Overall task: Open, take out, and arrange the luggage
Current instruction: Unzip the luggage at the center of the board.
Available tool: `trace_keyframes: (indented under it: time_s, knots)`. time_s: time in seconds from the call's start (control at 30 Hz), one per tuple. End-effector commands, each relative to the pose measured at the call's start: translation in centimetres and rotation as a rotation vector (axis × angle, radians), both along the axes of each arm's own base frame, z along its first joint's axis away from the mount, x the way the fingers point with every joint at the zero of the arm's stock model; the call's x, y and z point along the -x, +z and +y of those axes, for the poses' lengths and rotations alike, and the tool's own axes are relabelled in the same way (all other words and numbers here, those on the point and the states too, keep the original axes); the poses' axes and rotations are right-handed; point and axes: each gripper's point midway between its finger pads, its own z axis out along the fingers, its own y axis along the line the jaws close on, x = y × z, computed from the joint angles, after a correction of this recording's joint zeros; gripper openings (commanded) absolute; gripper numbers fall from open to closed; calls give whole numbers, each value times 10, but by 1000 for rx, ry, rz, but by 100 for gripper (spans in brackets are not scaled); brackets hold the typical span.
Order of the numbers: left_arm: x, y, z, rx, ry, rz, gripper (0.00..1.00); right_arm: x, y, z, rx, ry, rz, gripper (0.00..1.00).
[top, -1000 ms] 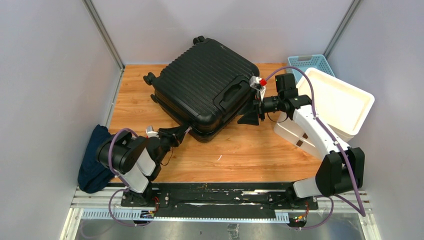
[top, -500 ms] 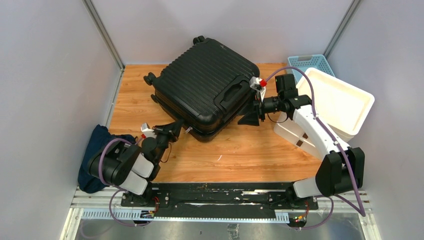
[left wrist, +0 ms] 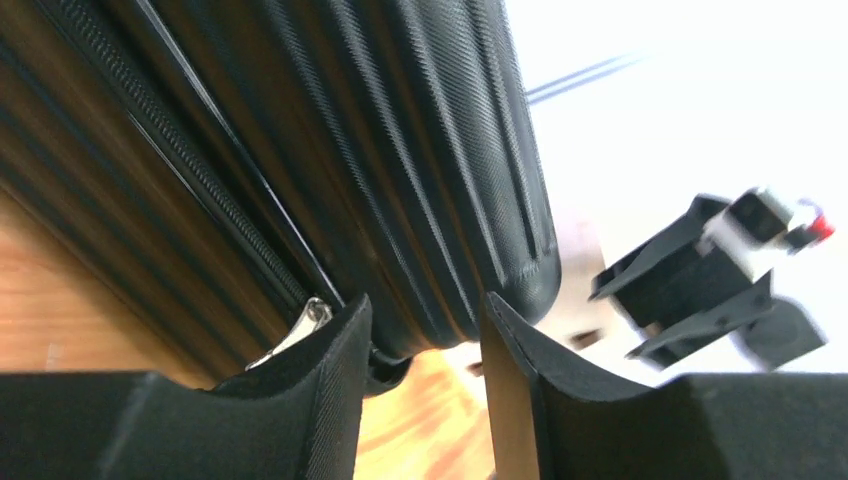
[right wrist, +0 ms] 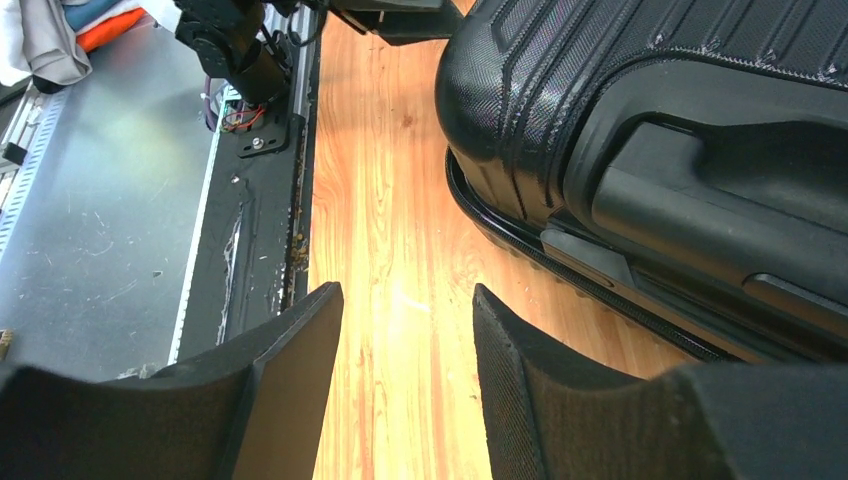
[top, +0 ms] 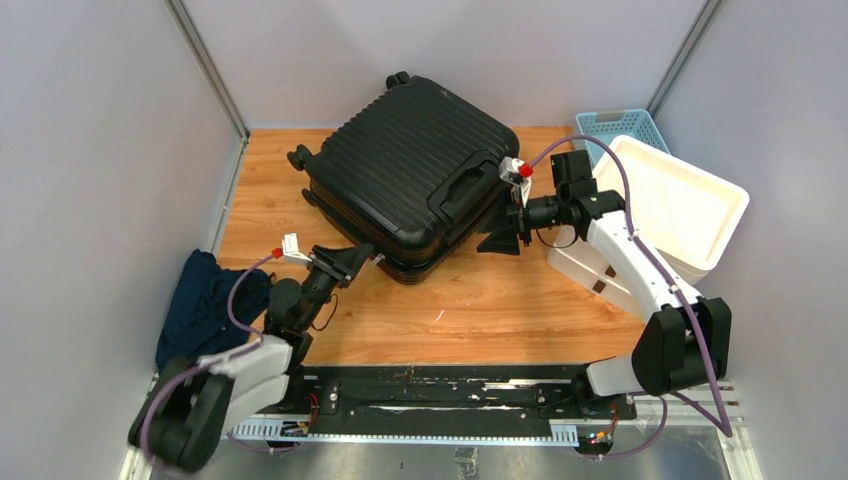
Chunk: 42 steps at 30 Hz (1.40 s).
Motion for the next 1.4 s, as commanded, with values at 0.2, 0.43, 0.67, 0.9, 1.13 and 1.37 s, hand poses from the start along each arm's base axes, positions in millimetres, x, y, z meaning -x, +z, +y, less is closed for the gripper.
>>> trace_keyframes:
  time_s: [0.2,0.43,0.67,0.9,1.13,1.37]
  knots:
    - [35,-21,24,-735,-44,-184,96,-3,6,-7,20,-19,-55,55]
    - [20,-43,27,-957,-146,-57,100,-6,6,-10,30,-35,-61,55]
    - [3,-41,7,-1088,-323,-113,87,-7,3,-11,27,-35,-55,55]
    - [-9,-61,-7,-1156,-501,-68,76,-6,4,-13,23,-31,-52,55]
    - [-23,-64,-17,-1185,-534,-166,75,-5,3,-13,20,-25,-48,55]
    - [-29,-69,-22,-1153,-570,-157,66,-5,4,-13,16,-21,-44,55]
